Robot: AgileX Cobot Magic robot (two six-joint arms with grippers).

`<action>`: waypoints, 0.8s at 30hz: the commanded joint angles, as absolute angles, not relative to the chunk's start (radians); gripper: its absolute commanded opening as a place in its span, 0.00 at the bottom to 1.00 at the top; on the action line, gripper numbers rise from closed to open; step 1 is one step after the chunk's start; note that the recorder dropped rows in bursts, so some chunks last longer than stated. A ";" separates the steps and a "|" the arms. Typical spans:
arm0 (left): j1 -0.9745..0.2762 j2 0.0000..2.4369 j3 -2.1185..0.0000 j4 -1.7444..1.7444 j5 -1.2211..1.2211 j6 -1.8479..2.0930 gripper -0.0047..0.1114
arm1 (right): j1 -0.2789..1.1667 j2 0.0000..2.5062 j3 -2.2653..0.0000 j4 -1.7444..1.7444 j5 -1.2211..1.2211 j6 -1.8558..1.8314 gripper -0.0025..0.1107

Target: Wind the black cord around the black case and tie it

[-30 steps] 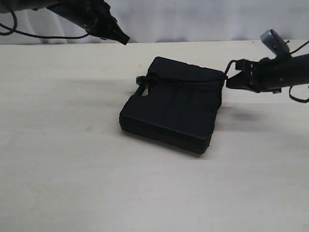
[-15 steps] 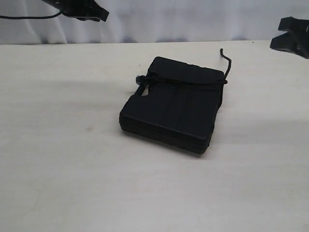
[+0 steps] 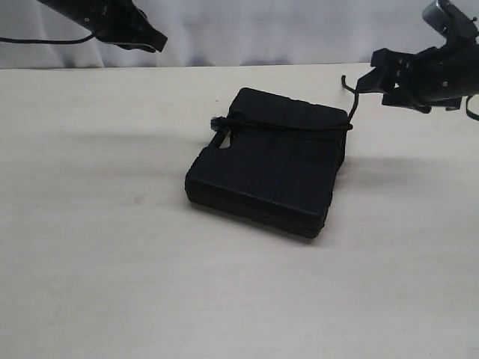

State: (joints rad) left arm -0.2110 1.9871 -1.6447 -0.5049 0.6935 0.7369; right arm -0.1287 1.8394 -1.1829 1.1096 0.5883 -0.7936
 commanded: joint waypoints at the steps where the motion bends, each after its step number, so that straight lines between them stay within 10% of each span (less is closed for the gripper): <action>1: -0.210 1.982 -1.617 -0.511 0.617 0.758 0.04 | -0.124 1.969 -1.277 1.093 0.572 -0.720 0.51; 7: -0.210 1.984 -1.617 -0.511 0.587 0.762 0.04 | -0.112 2.113 -1.406 1.139 0.618 -0.758 0.48; 14: -0.210 1.986 -1.617 -0.511 0.572 0.762 0.04 | -0.107 2.128 -1.423 1.139 0.633 -0.781 0.06; 24: -0.210 1.986 -1.617 -0.517 0.568 0.762 0.04 | -0.107 1.892 -1.141 1.111 0.376 -0.781 0.06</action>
